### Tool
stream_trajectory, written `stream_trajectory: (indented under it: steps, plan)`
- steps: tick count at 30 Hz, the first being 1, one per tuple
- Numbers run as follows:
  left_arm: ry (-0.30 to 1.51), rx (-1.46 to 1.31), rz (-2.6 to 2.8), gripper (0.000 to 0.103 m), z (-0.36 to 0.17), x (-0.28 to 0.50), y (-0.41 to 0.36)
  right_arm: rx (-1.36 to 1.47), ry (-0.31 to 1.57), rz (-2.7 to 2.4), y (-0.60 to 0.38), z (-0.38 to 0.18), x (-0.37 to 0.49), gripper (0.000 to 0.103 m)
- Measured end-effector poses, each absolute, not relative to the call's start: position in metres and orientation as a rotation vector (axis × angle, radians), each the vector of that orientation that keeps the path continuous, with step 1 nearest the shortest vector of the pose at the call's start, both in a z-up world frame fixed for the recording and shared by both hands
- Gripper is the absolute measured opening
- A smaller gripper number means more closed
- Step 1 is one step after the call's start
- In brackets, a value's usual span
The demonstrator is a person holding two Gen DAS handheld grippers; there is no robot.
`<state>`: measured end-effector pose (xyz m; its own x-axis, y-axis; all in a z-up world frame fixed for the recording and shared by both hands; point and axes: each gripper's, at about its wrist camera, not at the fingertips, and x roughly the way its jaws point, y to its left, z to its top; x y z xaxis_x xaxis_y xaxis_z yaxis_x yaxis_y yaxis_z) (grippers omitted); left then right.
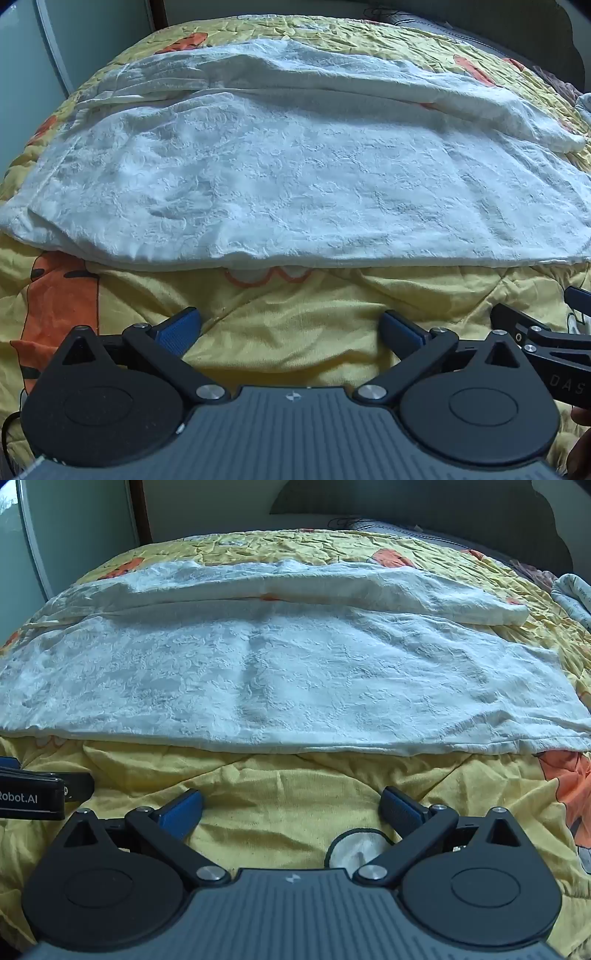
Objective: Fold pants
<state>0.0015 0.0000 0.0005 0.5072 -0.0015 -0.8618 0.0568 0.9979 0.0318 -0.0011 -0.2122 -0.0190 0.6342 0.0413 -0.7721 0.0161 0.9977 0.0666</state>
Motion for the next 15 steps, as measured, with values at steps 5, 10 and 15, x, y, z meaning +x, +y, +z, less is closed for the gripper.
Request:
stream_trajectory:
  steps: [5, 10, 15]
  plan:
    - [1.056, 0.06, -0.041, 0.103, 0.002, 0.004, 0.0013, 0.07, 0.883, 0.015, -0.2123, -0.0186, 0.0006, 0.103]
    - [1.052, 0.064, -0.034, 0.103, -0.0011, 0.0052, 0.0013, 0.069, 0.87, 0.014, -0.2121, -0.0189, -0.0023, 0.103]
    - [1.03, 0.068, -0.033, 0.103, -0.0032, -0.001, 0.0003, 0.069, 0.877, 0.014, -0.2123, -0.0182, 0.0, 0.103]
